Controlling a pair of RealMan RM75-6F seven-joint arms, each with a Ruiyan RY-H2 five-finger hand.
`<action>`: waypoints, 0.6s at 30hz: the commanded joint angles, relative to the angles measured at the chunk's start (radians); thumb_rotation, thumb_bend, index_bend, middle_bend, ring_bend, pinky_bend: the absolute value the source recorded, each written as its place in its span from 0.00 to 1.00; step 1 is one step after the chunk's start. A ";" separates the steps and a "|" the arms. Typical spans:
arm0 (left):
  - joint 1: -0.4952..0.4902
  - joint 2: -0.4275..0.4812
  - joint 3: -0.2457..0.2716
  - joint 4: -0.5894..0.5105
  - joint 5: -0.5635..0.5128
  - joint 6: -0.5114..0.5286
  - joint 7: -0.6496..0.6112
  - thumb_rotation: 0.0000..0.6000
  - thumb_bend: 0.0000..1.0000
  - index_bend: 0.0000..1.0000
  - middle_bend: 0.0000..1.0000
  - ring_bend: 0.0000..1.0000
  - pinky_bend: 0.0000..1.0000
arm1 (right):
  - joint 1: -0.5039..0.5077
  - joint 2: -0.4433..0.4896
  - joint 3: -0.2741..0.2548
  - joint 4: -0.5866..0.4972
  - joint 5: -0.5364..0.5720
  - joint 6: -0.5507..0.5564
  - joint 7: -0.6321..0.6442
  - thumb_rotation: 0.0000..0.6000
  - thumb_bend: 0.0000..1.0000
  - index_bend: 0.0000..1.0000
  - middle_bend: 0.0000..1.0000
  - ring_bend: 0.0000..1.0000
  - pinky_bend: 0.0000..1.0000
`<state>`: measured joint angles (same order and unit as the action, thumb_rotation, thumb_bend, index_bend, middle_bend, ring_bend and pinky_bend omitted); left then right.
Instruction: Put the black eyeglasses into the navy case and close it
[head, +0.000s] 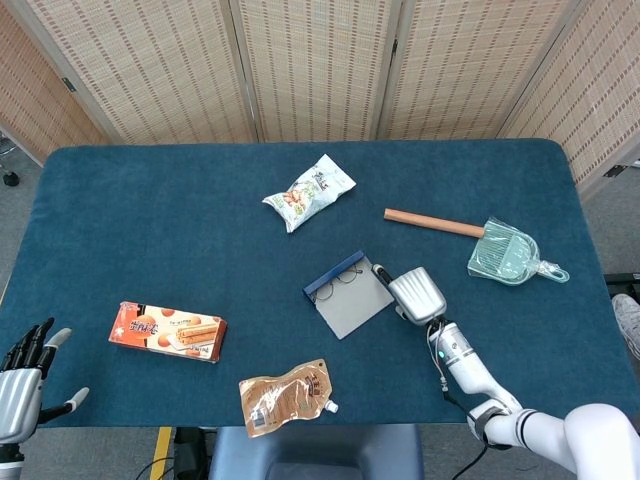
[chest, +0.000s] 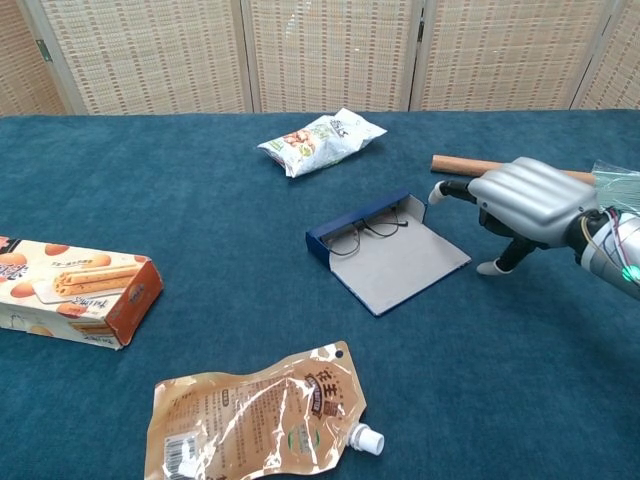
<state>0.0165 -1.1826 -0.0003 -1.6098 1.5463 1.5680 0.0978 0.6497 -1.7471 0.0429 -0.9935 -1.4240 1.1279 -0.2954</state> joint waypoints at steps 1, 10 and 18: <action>0.000 0.000 0.000 0.001 -0.001 -0.001 0.001 1.00 0.19 0.18 0.06 0.04 0.18 | 0.004 -0.010 0.006 0.013 -0.006 -0.008 0.004 1.00 0.13 0.20 0.95 1.00 1.00; 0.000 -0.001 -0.001 0.006 -0.004 -0.001 -0.003 1.00 0.19 0.18 0.06 0.04 0.18 | 0.014 -0.032 0.018 0.032 -0.024 -0.020 0.002 1.00 0.13 0.20 0.95 1.00 1.00; 0.004 -0.003 0.001 0.013 -0.008 0.001 -0.010 1.00 0.19 0.18 0.06 0.04 0.18 | 0.018 -0.050 0.018 0.050 -0.038 -0.032 -0.009 1.00 0.14 0.20 0.95 1.00 1.00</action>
<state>0.0207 -1.1857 0.0008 -1.5966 1.5386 1.5692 0.0877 0.6678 -1.7960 0.0614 -0.9443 -1.4610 1.0965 -0.3039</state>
